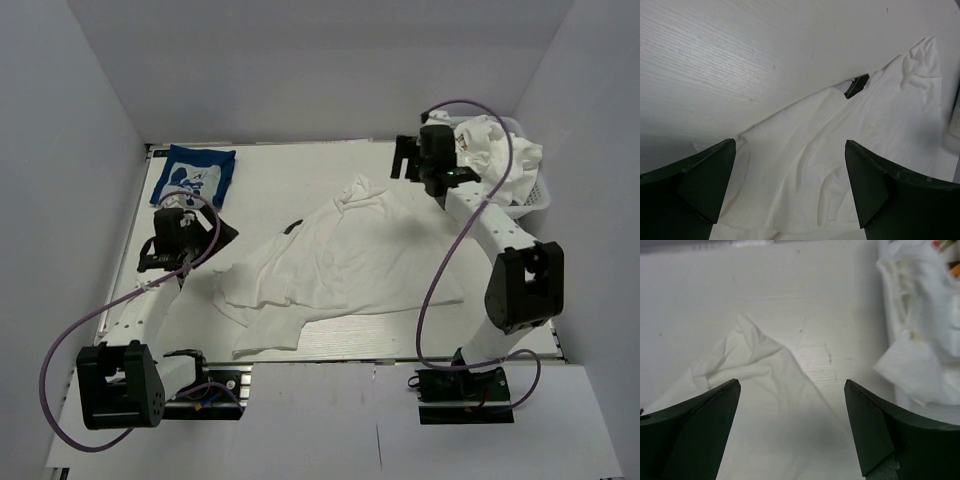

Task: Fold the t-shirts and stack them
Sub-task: Flatten out the tshirt

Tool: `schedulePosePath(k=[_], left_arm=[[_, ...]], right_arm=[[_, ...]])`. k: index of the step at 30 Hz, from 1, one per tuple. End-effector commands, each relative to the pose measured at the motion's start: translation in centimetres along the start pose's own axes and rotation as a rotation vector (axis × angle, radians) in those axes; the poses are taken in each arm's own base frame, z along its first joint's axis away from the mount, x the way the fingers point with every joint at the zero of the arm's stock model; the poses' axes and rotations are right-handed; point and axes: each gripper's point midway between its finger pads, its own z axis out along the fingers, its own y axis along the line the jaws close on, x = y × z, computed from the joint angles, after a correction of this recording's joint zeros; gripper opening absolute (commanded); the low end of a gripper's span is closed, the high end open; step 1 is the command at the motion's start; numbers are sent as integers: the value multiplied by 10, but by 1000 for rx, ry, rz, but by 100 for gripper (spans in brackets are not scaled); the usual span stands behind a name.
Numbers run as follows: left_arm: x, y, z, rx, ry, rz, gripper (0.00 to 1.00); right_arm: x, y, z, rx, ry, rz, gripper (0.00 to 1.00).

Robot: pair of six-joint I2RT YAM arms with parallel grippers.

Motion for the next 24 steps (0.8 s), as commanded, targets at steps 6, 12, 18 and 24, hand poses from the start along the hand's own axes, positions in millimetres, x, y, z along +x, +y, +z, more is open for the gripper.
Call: schedulePosePath(k=[6,12,18,24], left_arm=[[74,23,-9,-68,254,-81,100],[115,53,-28,-210,350,-121,100],[134,68,-28,-291,413,-133,100],[123,63,-11,-308,394,-98,81]], right_arm=[[52,50,64,7,128,-76,90],[77,71,118,0,211,-74,90],[69,86,149,-41,156,-123,90],[99,84,174,-38,184,-175,90]])
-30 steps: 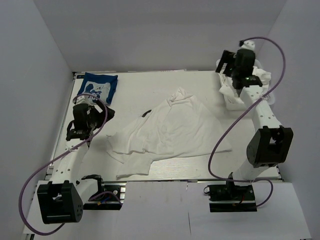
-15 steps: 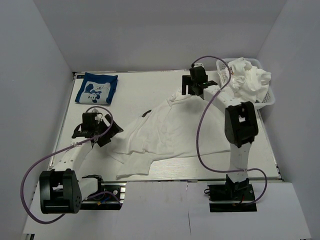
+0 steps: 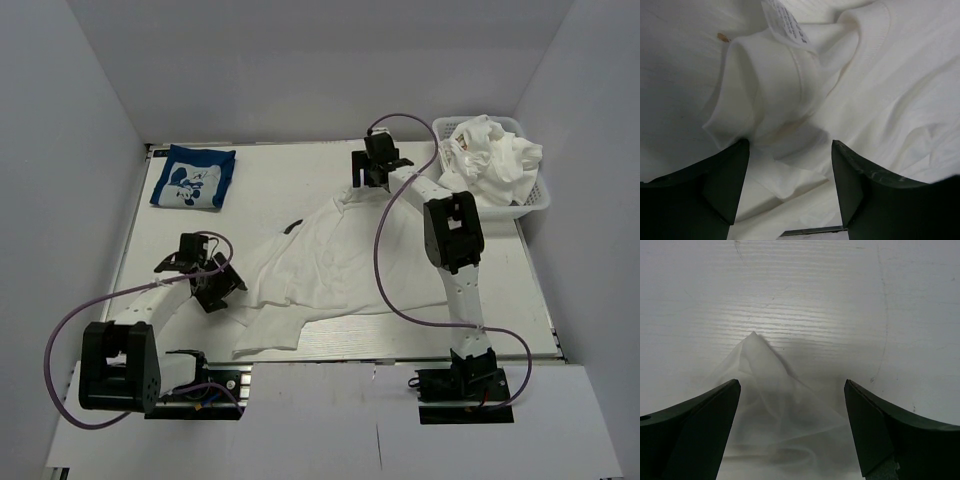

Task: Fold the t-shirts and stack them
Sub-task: Flatten out the tshirt

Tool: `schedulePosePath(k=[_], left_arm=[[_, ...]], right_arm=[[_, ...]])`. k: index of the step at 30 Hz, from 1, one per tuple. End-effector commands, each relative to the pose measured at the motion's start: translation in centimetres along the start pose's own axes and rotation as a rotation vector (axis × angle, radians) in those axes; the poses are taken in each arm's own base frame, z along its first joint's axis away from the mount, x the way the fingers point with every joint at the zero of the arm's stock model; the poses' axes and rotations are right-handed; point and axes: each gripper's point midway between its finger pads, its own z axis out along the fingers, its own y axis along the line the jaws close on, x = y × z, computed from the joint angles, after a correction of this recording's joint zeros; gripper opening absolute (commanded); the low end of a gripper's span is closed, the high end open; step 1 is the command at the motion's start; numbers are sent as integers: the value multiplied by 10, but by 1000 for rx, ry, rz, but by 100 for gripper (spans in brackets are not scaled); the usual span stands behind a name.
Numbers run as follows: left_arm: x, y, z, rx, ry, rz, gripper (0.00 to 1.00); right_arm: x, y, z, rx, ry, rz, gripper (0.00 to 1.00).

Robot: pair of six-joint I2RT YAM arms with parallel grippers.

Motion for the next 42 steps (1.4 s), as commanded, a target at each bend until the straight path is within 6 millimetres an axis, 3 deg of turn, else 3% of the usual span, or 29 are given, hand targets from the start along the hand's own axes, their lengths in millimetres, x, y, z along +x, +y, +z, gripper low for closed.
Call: schedulePosePath(k=[1,5,10,12,13,14,15,16,17,20,22,23,24,26,27,29,30,32,33,36,37,39,40,41,42], left_arm=[[-18,-11,3,6,-50,19,75],[-33,-29,-3,45,-78,26,68],[-40,-27,4,-4,-65,28,53],[-42,-28,9,-8,-60,27,38],[-43,-28,9,-8,-60,27,26],[-43,-30,12,-1,-54,28,10],[-47,-34,13,8,-64,29,0],[-47,-34,13,8,-64,29,0],[-57,-42,10,30,-91,45,0],[-76,-64,-10,100,-171,59,0],[-98,-90,-39,196,-282,78,0],[-105,-99,-52,231,-321,85,0],[-112,-108,-65,267,-362,92,0],[-125,-127,-103,352,-461,109,0],[-132,-134,-119,382,-508,113,0],[-141,-139,-145,412,-593,111,0],[-143,-142,-167,443,-648,112,0],[-150,-144,-196,464,-736,100,0],[-153,-145,-214,481,-779,95,0],[-154,-143,-274,538,-928,71,0],[-155,-141,-290,547,-975,57,0],[-149,-140,-337,614,-1072,57,0],[-147,-139,-352,626,-1108,58,0],[-144,-139,-366,650,-1134,58,0],[-137,-137,-393,689,-1185,68,0]], right_arm=[[-6,7,16,-13,-39,-46,90],[6,5,27,-10,-18,-69,90],[16,8,38,-23,0,-92,90],[17,10,39,-33,9,-101,88],[13,10,39,-35,-4,-100,78],[14,12,39,-46,0,-103,49],[12,16,37,-58,-4,-102,36],[13,16,37,-59,-2,-103,24],[5,17,31,-75,-15,-99,0],[-2,18,16,-82,-42,-86,0],[-46,16,-21,-106,-173,-60,0],[-34,16,-26,-113,-163,-76,0],[-91,13,-74,-129,-324,-48,0],[-81,5,-89,-116,-370,-41,0],[-102,-3,-133,-116,-451,-26,0],[-118,-11,-161,-103,-544,-7,0],[-116,-19,-195,-102,-587,-6,0],[-132,-34,-236,-74,-684,22,0],[-124,-39,-252,-70,-698,28,0],[-123,-56,-292,-38,-762,44,0],[-134,-66,-332,-38,-843,68,0],[-134,-72,-354,-34,-883,70,0],[-139,-79,-393,-44,-953,89,0],[-140,-81,-406,-51,-975,95,0],[-141,-83,-419,-55,-998,100,0]])
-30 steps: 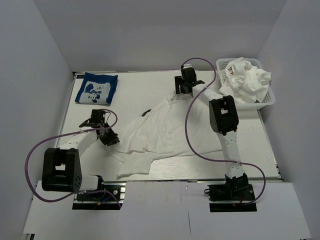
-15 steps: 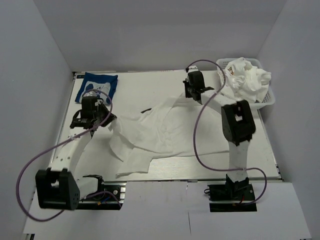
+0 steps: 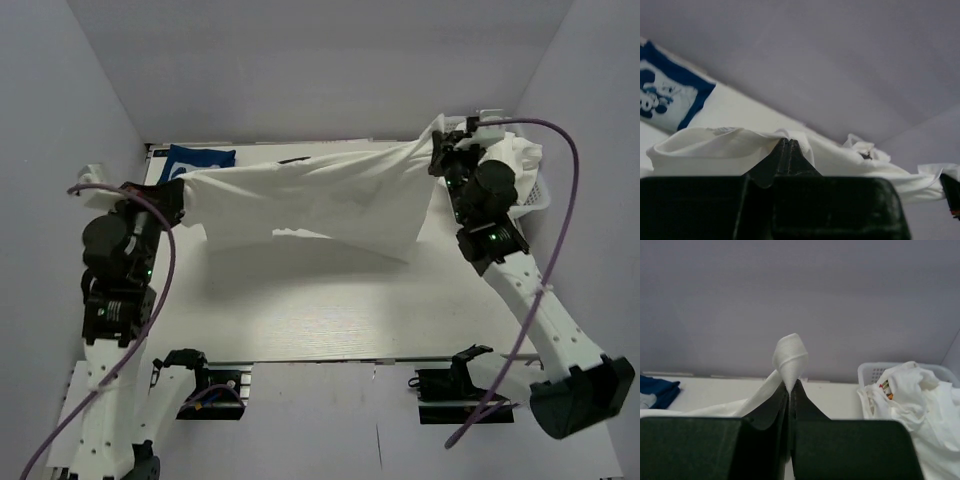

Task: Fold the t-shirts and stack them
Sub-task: Flatten out the tshirt

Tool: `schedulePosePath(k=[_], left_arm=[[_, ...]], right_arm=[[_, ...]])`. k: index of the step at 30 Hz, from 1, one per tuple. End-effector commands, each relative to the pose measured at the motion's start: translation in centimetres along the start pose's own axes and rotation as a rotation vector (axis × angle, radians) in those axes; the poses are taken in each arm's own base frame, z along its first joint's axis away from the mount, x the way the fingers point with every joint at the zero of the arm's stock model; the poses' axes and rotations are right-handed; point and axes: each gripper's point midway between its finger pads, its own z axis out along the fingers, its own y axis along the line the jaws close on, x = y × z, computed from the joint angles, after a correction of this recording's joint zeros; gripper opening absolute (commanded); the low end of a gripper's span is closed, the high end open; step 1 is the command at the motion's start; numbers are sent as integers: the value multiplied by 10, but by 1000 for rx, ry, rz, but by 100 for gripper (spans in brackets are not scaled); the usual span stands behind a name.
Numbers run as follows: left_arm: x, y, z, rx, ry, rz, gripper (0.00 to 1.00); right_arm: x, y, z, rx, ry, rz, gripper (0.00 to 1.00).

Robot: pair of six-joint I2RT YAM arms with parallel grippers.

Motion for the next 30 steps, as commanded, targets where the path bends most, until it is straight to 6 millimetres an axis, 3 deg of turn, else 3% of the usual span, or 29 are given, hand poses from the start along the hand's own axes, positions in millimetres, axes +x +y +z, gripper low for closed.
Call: schedulePosePath(k=[1,2,3,4,10,12,13,17,20,21,23,24,25,26,27,28,29,30], left_arm=[[-62,-33,-39,78,-191,7,0],[-69,-38,-48,91,-207,5,0],[-85,-47,-66,119,-255,1,0],[-92,-52,-75,136,-276,-2,0],[-146,-86,-154,241,-438,6,0],[-154,-95,-170,276,-466,4,0],[-165,-104,-188,313,-502,15,0],[-182,-120,-219,363,-550,41,0],[-184,-119,-207,340,-548,49,0],[-181,-117,-199,329,-533,50,0],[-168,-104,-162,259,-473,38,0],[-159,-98,-146,235,-438,31,0],[-144,-81,-121,167,-397,18,0],[-133,-68,-94,105,-355,9,0],[-109,-47,-69,34,-287,7,0],[-96,-30,-52,-36,-256,3,0],[-82,-17,-37,-78,-219,2,0],[-48,9,-11,-152,-129,21,0]], right_arm=[[-72,-8,-42,-8,-170,20,0],[-83,-7,-50,-23,-193,23,0],[-108,-8,-66,-34,-250,35,0],[-114,-3,-74,-77,-243,31,0],[-207,-8,-159,-146,-431,50,0],[-212,-7,-169,-163,-426,46,0],[-225,-9,-183,-167,-443,52,0],[-246,-19,-203,-135,-485,56,0],[-254,-29,-202,-76,-505,79,0],[-248,-30,-189,-56,-481,78,0],[-232,-41,-171,24,-436,88,0],[-212,-38,-143,42,-373,80,0],[-201,-40,-132,71,-343,78,0],[-166,-40,-106,103,-264,64,0],[-146,-39,-83,122,-221,55,0],[-120,-34,-63,121,-159,39,0],[-80,-32,-49,120,-85,23,0],[-61,-25,-39,95,-54,18,0]])
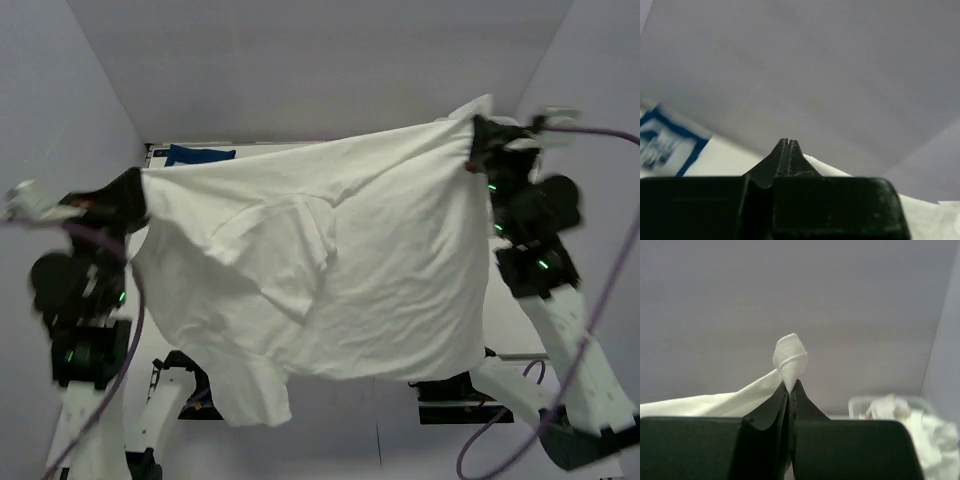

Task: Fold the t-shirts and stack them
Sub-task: Flatten out the tshirt

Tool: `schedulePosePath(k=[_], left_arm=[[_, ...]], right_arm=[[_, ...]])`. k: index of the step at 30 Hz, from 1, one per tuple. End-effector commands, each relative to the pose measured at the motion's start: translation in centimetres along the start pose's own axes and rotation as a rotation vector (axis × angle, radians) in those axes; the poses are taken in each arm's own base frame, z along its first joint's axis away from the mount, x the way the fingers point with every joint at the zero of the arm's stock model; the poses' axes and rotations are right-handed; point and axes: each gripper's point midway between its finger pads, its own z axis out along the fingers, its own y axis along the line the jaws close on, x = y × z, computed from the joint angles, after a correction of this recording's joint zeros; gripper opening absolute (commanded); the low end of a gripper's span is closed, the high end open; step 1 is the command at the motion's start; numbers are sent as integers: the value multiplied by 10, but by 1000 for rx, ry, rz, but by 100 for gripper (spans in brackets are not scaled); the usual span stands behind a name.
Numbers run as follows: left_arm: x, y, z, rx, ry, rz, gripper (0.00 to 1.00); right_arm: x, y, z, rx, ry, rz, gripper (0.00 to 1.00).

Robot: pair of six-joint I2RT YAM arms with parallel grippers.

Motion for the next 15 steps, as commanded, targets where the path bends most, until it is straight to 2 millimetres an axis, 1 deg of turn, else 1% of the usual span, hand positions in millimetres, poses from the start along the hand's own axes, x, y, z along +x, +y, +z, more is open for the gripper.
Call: schedulePosePath(k=[1,2,3,4,5,6,7,8,9,10,11,12,13,14,15], left_arm=[[114,100,47,-323,247,61,0],[135,112,49,-350,288,49,0],[166,139,47,-414,350,55,0],[178,158,48,-478,359,68,0],[207,182,50,-553,424,88,2],[226,202,47,-614,463,103,7],[238,216,46,-662,497,125,13],[253,229,45,-707,537,147,28],[276,249,48,-766,600,175,43],[285,258,48,-801,632,193,61],[297,269,53,-863,669,205,74],[301,273,54,-894,684,213,77],[304,276,56,-909,704,221,78],[306,277,56,-924,724,229,78],[304,274,64,-916,714,225,80]], right_arm=[[157,-10,30,84,296,-75,0],[178,-9,31,84,325,-59,0],[206,-6,30,70,361,-44,0],[263,-7,30,73,473,-68,0],[284,-5,29,68,518,-69,0],[302,-7,28,79,562,-74,0],[359,-12,26,103,695,-102,0],[374,-16,26,125,731,-110,0],[400,-20,27,150,803,-129,3],[403,-23,36,183,824,-140,13],[441,-29,28,208,916,-170,28],[436,-27,38,216,928,-171,64],[431,-25,46,218,935,-178,90],[434,-23,50,219,940,-180,90],[432,-21,51,209,936,-176,90]])
